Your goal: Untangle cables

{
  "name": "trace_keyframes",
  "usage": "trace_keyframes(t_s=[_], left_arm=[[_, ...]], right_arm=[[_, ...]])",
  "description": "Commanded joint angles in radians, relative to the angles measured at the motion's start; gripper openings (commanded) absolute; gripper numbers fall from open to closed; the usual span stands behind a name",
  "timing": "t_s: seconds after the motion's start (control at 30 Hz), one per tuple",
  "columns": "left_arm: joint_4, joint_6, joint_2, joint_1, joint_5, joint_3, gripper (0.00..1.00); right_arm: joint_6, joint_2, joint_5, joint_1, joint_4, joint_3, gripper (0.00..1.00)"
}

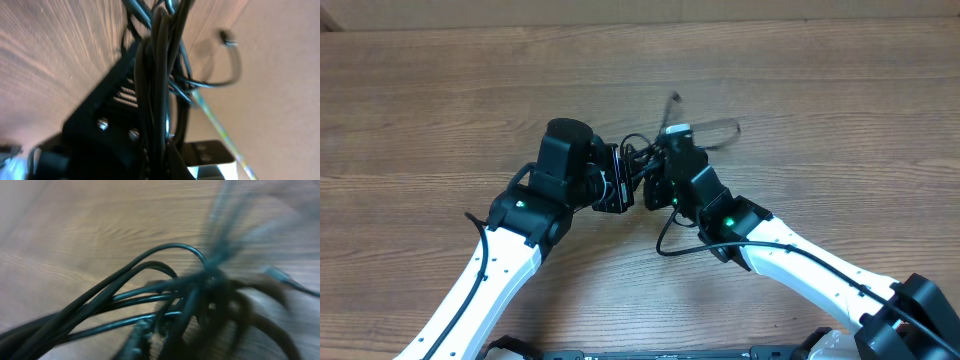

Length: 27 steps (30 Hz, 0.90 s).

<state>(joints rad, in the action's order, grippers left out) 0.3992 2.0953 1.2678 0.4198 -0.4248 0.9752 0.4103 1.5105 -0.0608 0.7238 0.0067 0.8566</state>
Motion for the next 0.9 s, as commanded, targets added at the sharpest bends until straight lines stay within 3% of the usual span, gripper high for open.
trace_keyframes(t_s=[0.0,0.17,0.37,0.57,0.7,0.87], left_arm=[[0.007,-0.011,0.000,-0.009,-0.285,0.004,0.04],[0.008,-0.011,0.000,-0.067,-0.258,0.004,0.05],[0.008,-0.011,0.000,-0.202,-0.153,0.004,0.05],[0.031,-0.016,0.000,-0.304,-0.146,0.004,0.05],[0.094,-0.019,0.000,-0.346,-0.140,0.004,0.04],[0.183,-0.058,0.000,-0.376,-0.145,0.004,0.04]], right_arm=[[-0.188,-0.005,0.081,0.015,0.027,0.014,0.04],[-0.212,-0.012,0.082,0.015,-0.072,0.014,0.04],[-0.168,-0.111,0.137,0.016,-0.401,0.014,0.04],[-0.172,-0.225,0.093,0.011,-0.653,0.014,0.04],[-0.157,-0.274,-0.002,-0.013,-0.763,0.014,0.04],[-0.061,-0.307,-0.012,-0.046,-0.776,0.014,0.04]])
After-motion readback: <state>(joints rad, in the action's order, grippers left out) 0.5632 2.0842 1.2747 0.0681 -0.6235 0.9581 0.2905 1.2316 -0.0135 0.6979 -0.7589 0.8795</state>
